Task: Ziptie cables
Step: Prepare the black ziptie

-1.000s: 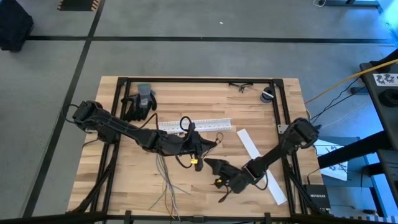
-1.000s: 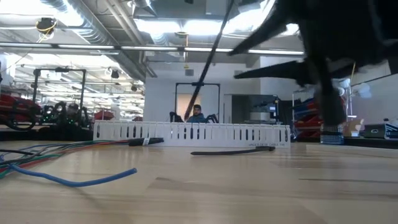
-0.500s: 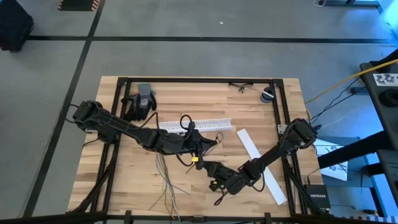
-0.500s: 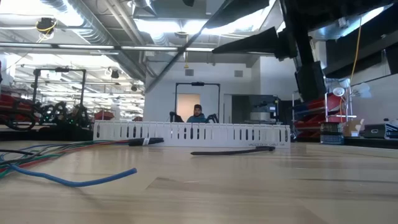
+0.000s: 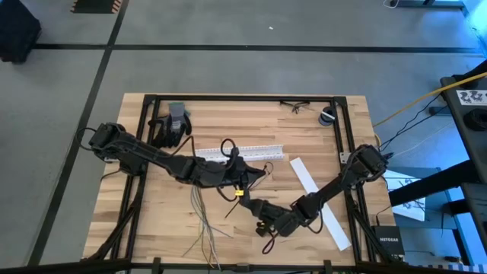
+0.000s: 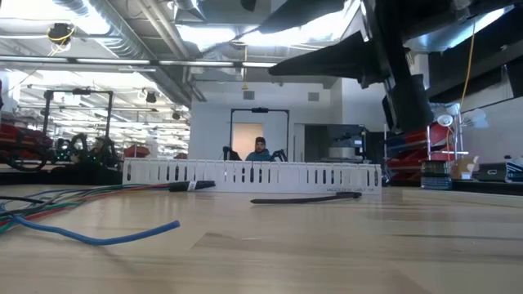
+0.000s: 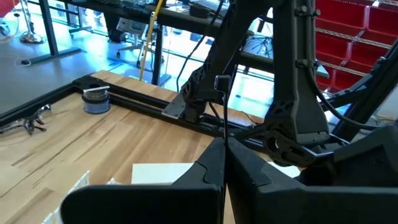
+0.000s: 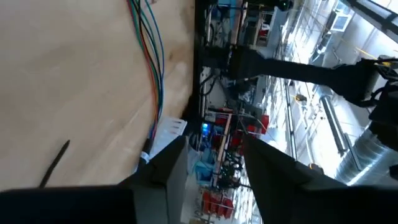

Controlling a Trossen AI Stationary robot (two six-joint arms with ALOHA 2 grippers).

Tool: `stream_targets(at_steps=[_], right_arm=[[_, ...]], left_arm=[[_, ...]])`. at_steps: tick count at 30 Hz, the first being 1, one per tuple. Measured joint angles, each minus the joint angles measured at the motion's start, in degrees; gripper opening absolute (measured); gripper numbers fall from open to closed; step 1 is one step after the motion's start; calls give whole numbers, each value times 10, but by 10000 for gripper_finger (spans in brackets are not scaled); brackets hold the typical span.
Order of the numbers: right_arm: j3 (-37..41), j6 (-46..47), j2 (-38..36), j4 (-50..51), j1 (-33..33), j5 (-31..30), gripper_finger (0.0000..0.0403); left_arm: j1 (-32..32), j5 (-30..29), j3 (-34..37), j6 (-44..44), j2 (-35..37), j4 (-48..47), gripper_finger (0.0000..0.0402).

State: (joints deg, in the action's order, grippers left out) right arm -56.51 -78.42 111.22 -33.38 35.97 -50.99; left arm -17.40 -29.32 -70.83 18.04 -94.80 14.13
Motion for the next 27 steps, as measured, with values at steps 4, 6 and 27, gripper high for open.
stream_targets(at_steps=[4, 6, 27], right_arm=[[0, -28, 0, 0, 0, -17, 174], [0, -42, 0, 0, 0, -15, 177], [0, -59, 0, 5, 24, -34, 172]], left_arm=[[3, 9, 0, 2, 0, -1, 0], [3, 10, 0, 2, 0, -1, 0], [6, 10, 0, -13, 8, -15, 0]])
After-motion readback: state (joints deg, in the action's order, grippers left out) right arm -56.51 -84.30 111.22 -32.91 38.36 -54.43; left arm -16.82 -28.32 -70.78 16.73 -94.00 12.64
